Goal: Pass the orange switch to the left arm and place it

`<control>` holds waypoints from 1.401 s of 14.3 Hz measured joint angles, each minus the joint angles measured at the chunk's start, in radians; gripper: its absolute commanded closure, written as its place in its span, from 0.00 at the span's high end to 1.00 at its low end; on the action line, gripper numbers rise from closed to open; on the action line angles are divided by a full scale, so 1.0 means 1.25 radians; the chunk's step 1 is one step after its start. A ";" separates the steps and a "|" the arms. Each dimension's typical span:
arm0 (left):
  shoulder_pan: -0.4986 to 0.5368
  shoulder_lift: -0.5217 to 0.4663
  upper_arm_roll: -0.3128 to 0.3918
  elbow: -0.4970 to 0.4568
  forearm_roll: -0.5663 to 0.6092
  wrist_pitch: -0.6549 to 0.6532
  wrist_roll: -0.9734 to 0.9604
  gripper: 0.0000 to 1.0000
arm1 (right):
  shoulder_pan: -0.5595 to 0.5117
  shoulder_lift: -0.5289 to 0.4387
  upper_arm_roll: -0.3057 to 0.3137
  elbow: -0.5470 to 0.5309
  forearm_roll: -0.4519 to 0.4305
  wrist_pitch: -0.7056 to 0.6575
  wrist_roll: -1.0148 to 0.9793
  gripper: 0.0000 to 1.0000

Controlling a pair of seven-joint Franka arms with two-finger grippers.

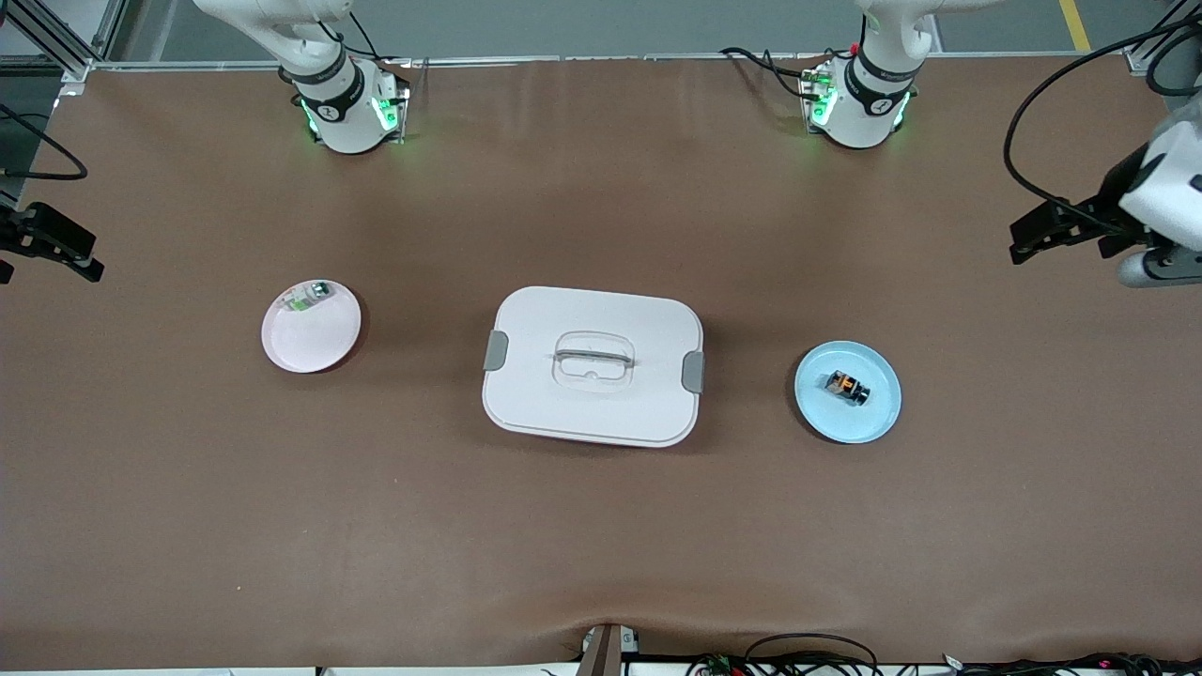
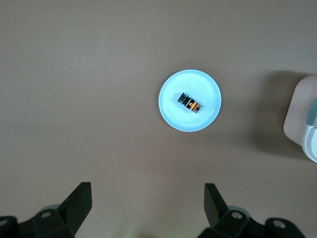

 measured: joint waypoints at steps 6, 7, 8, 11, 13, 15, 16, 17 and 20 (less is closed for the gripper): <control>-0.076 -0.062 0.065 -0.034 0.000 -0.030 -0.005 1.00 | 0.000 0.001 0.000 0.000 0.000 0.000 0.000 1.00; -0.079 -0.075 0.065 -0.047 0.000 -0.030 -0.008 1.00 | 0.000 0.001 0.000 0.000 0.000 0.000 0.000 1.00; -0.082 -0.087 0.065 -0.061 0.000 -0.031 -0.015 1.00 | 0.000 0.001 0.000 0.000 0.000 0.000 0.000 1.00; -0.102 -0.114 0.065 -0.099 0.000 -0.020 -0.034 1.00 | 0.000 0.001 0.000 0.000 0.000 0.000 0.000 1.00; -0.107 -0.123 0.065 -0.108 0.000 -0.015 -0.035 1.00 | 0.000 0.001 0.000 0.000 0.000 0.000 0.000 1.00; -0.107 -0.126 0.066 -0.108 0.000 -0.014 -0.035 1.00 | 0.000 0.001 0.000 0.000 0.000 0.000 0.000 1.00; -0.107 -0.127 0.067 -0.108 0.000 -0.013 -0.032 1.00 | 0.000 0.001 0.000 0.000 0.000 0.000 0.000 1.00; -0.106 -0.127 0.069 -0.108 0.000 -0.012 -0.021 1.00 | 0.000 0.001 0.000 0.000 0.000 0.000 0.000 1.00; -0.105 -0.127 0.071 -0.107 0.000 -0.010 -0.002 1.00 | 0.000 0.001 0.000 0.000 0.000 0.000 0.000 1.00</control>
